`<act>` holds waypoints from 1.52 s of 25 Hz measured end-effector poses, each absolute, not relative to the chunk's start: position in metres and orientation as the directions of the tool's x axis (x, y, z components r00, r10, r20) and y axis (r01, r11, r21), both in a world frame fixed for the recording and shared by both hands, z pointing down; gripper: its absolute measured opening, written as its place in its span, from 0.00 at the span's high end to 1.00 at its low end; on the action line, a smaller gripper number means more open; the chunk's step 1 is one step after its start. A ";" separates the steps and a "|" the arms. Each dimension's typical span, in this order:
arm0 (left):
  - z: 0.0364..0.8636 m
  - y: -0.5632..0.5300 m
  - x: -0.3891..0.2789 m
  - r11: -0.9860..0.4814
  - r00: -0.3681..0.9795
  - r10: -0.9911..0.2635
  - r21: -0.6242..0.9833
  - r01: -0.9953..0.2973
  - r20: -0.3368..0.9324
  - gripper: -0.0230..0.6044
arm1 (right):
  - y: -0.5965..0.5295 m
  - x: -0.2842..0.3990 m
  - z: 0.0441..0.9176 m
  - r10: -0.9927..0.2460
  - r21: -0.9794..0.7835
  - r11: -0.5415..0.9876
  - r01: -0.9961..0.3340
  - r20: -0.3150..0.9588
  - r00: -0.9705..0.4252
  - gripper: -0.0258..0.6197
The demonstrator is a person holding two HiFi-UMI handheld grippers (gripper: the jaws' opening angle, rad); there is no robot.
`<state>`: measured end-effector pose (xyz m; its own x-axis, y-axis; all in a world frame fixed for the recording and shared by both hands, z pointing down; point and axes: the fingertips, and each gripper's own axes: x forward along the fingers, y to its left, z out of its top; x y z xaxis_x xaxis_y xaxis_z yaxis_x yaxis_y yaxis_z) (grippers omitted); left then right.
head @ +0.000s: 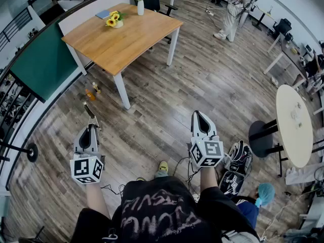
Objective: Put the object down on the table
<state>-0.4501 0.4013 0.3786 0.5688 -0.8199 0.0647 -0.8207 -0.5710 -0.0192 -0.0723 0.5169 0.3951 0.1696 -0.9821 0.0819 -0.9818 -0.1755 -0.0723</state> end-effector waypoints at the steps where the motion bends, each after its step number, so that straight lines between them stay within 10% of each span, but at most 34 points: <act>1: 0.379 0.402 -0.450 -0.573 0.571 -0.818 -0.019 -0.819 0.063 0.94 | 0.519 -0.073 0.395 -0.982 -0.073 -0.178 -0.981 0.079 0.172 0.96; 38: 0.398 0.353 -0.338 -0.553 0.547 -0.830 -0.030 -0.833 0.109 0.94 | 0.457 0.016 0.422 -0.995 -0.097 -0.088 -0.991 0.063 0.082 0.95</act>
<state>-0.3382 0.3527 0.3983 0.5472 -0.8298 0.1092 -0.8326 -0.5530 -0.0304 0.0159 0.4565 0.4224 0.0824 -0.9946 0.0633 -0.9913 -0.0883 -0.0974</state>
